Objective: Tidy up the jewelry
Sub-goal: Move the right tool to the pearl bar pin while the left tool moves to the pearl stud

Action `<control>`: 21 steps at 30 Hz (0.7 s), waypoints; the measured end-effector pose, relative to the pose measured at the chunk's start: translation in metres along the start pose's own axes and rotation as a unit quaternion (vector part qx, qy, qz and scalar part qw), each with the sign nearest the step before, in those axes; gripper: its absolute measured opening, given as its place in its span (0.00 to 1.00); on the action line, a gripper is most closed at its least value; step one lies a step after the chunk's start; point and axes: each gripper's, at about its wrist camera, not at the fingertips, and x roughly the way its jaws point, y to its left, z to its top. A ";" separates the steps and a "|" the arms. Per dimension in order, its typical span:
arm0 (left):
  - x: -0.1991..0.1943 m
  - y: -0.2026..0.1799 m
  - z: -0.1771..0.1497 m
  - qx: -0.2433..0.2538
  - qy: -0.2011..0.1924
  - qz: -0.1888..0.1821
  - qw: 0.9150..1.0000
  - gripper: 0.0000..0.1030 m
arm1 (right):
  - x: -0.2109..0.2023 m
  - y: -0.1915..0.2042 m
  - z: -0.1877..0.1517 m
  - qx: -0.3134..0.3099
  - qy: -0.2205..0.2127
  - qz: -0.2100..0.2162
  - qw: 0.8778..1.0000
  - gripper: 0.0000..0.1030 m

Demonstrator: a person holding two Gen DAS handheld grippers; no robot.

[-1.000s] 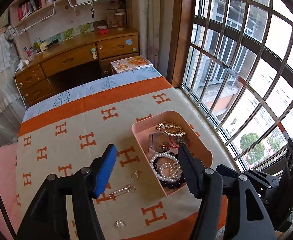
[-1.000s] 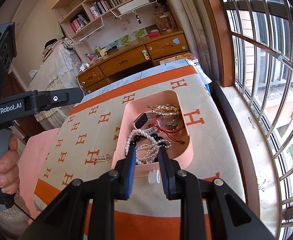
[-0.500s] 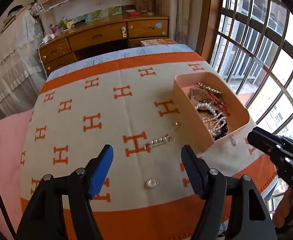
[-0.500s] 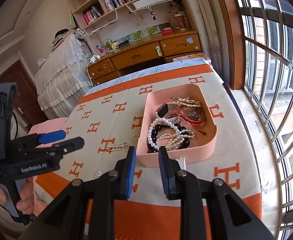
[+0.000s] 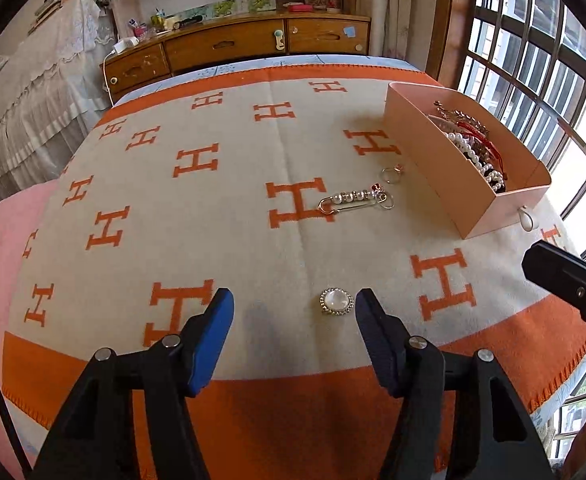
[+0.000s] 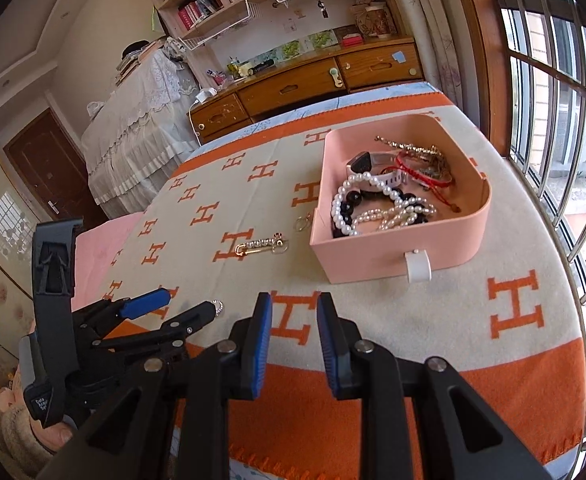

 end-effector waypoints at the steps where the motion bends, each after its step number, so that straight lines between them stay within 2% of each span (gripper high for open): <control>1: 0.002 -0.001 0.000 0.002 0.003 -0.001 1.000 0.46 | 0.003 -0.001 -0.001 0.002 0.008 0.003 1.000 0.23; 2: 0.004 -0.003 0.000 0.005 0.008 -0.006 1.000 0.42 | 0.007 -0.002 -0.004 0.003 0.014 0.006 1.000 0.23; 7: 0.006 -0.016 -0.002 0.024 0.011 0.001 1.000 0.41 | 0.014 -0.007 -0.008 0.012 0.030 0.015 0.999 0.23; 12: 0.006 -0.016 -0.002 0.018 0.011 -0.001 1.000 0.38 | 0.020 -0.006 -0.012 0.010 0.045 0.023 0.999 0.23; 15: 0.006 -0.016 -0.003 0.018 0.010 -0.005 1.000 0.31 | 0.022 -0.005 -0.014 0.007 0.048 0.028 0.998 0.23; 18: 0.005 -0.019 -0.003 0.025 0.009 -0.009 1.000 0.16 | 0.024 -0.005 -0.014 0.007 0.049 0.031 0.998 0.23; 21: 0.005 -0.023 -0.004 0.033 0.003 -0.004 0.999 0.15 | 0.025 -0.006 -0.014 0.008 0.052 0.033 0.998 0.23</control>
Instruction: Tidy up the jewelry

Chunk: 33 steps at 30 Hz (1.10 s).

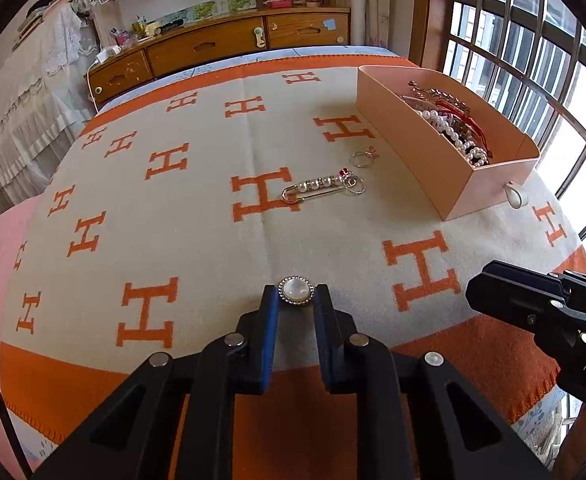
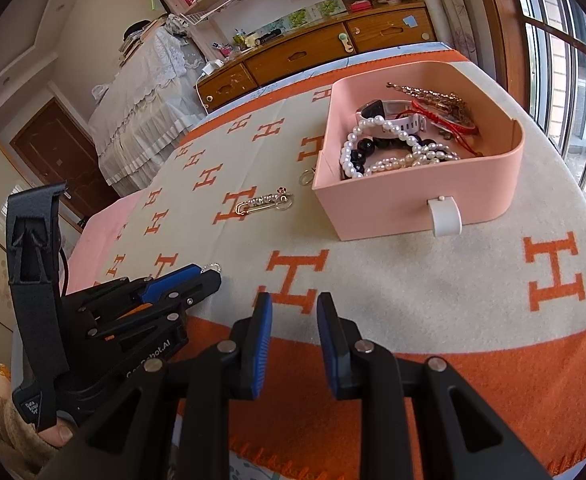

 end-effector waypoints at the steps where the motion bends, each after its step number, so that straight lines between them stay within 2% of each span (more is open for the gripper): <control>1: 0.000 0.001 0.000 -0.001 -0.001 -0.001 1.000 0.15 | 0.001 0.000 0.000 0.000 0.002 0.001 1.000 0.23; 8: -0.003 0.024 -0.002 -0.054 -0.004 0.006 0.998 0.15 | 0.012 0.010 0.005 -0.020 0.018 0.011 1.000 0.23; 15: -0.015 0.053 -0.006 -0.090 -0.019 0.017 0.996 0.15 | 0.048 0.029 0.026 -0.038 0.050 0.017 0.998 0.23; 19: -0.017 0.070 -0.006 -0.106 -0.019 0.019 0.994 0.15 | 0.066 0.043 0.043 -0.048 0.055 -0.001 0.997 0.26; 21: -0.016 0.080 -0.004 -0.117 -0.017 0.017 0.993 0.15 | 0.073 0.047 0.051 -0.042 0.057 -0.003 0.997 0.34; 28: -0.008 0.112 0.001 -0.156 0.003 -0.011 0.988 0.15 | 0.093 0.058 0.074 -0.036 0.067 -0.047 0.996 0.36; 33: -0.001 0.121 0.005 -0.158 0.006 -0.020 0.987 0.13 | 0.100 0.058 0.086 -0.026 0.071 -0.072 0.995 0.36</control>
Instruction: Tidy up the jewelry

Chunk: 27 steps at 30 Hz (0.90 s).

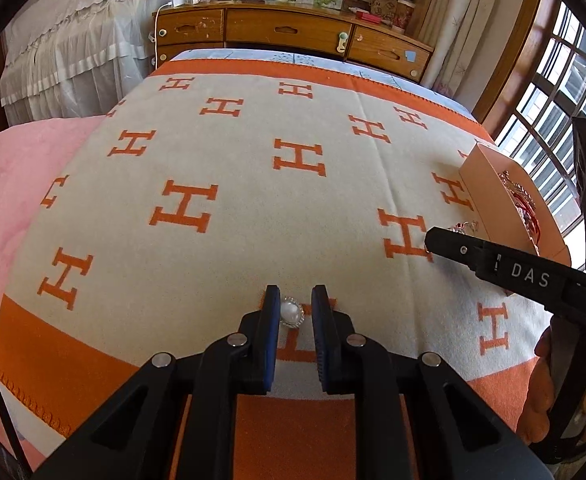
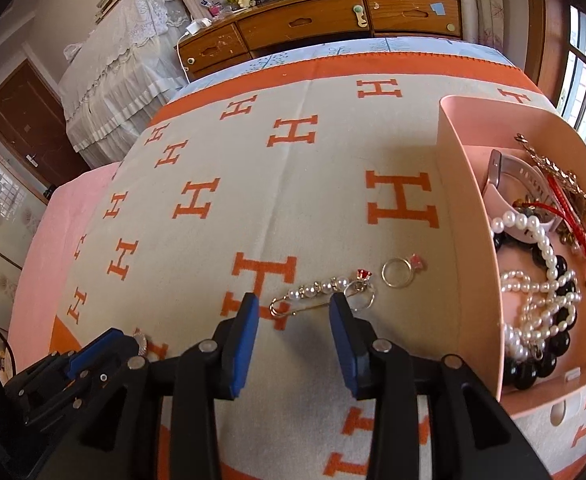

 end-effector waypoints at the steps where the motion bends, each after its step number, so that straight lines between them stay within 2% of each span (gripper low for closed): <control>1: 0.000 0.001 0.001 0.001 -0.001 -0.001 1.000 0.13 | 0.001 0.000 0.003 0.002 0.001 -0.004 1.000 0.36; 6: 0.004 0.005 0.008 -0.001 -0.001 -0.008 1.000 0.13 | 0.007 0.006 0.010 -0.005 -0.002 -0.030 1.000 0.37; 10: 0.008 0.007 0.011 -0.004 0.001 -0.014 1.000 0.13 | 0.012 0.020 0.010 -0.041 -0.007 -0.056 0.998 0.40; 17: 0.011 0.012 0.012 -0.010 0.004 -0.020 1.000 0.13 | 0.016 0.033 0.006 -0.116 -0.024 -0.066 0.991 0.40; 19: 0.011 0.012 0.012 -0.010 0.005 -0.021 1.000 0.13 | 0.015 0.034 0.004 -0.126 -0.028 -0.071 0.989 0.35; 21: 0.011 0.010 0.011 -0.008 0.005 -0.020 1.000 0.13 | 0.014 0.033 0.003 -0.130 -0.032 -0.076 0.988 0.14; 24: 0.009 0.007 0.010 -0.004 0.003 -0.021 1.000 0.13 | 0.011 0.026 0.004 -0.116 -0.031 -0.063 0.991 0.07; 27: 0.007 0.006 0.009 -0.002 0.001 -0.021 1.000 0.13 | 0.009 0.022 0.003 -0.110 -0.029 -0.052 0.992 0.07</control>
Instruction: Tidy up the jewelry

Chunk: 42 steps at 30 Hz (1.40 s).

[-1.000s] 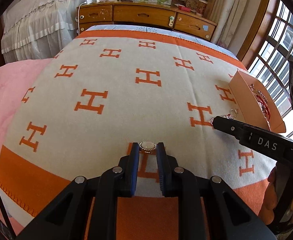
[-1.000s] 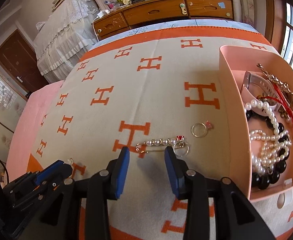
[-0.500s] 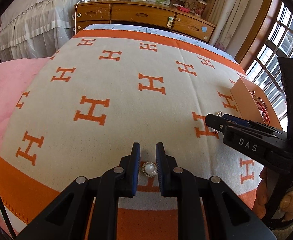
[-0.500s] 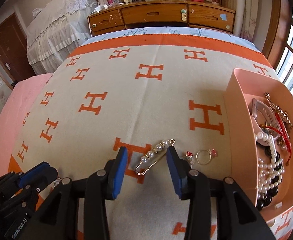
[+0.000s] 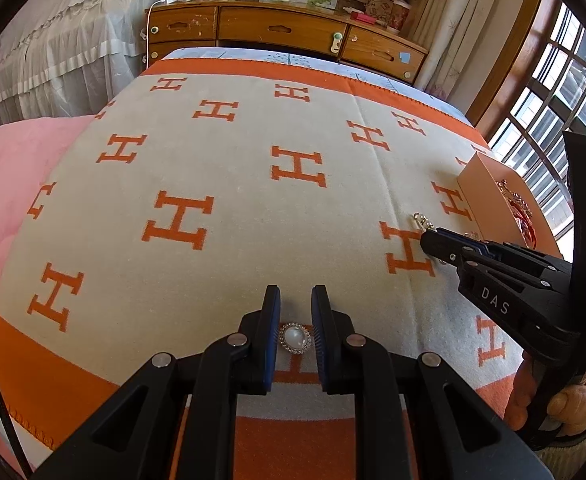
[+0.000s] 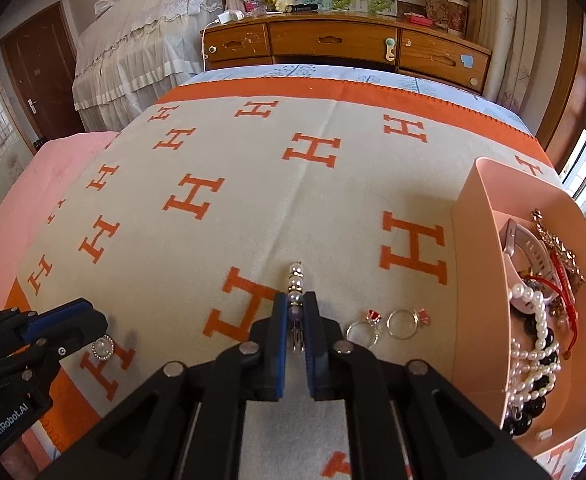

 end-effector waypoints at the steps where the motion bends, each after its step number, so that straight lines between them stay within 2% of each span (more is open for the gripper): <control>1: -0.001 -0.001 0.000 0.001 0.000 0.000 1.000 0.13 | -0.001 0.000 -0.001 0.003 0.000 0.004 1.000 0.07; 6: -0.007 -0.006 0.001 0.009 -0.008 0.004 1.000 0.13 | -0.013 -0.007 -0.006 0.030 -0.010 0.034 0.999 0.07; 14: -0.024 -0.041 0.014 0.047 -0.024 -0.013 0.999 0.13 | -0.077 -0.031 -0.009 0.068 -0.086 0.060 0.992 0.07; 20: -0.036 -0.093 0.033 0.092 -0.041 -0.052 0.994 0.13 | -0.126 -0.082 -0.018 0.120 -0.144 0.040 0.981 0.07; 24: -0.037 -0.135 0.045 0.125 -0.048 -0.079 0.988 0.13 | -0.145 -0.131 -0.030 0.182 -0.161 0.042 0.969 0.07; 28: -0.029 -0.176 0.050 0.155 -0.044 -0.097 0.982 0.13 | -0.146 -0.163 -0.042 0.219 -0.160 0.032 0.962 0.07; 33: -0.005 -0.216 0.049 0.180 -0.018 -0.111 0.977 0.13 | -0.129 -0.177 -0.053 0.237 -0.145 0.040 0.960 0.07; 42: 0.033 -0.241 0.043 0.199 0.027 -0.105 0.974 0.13 | -0.109 -0.181 -0.056 0.228 -0.134 0.028 0.964 0.08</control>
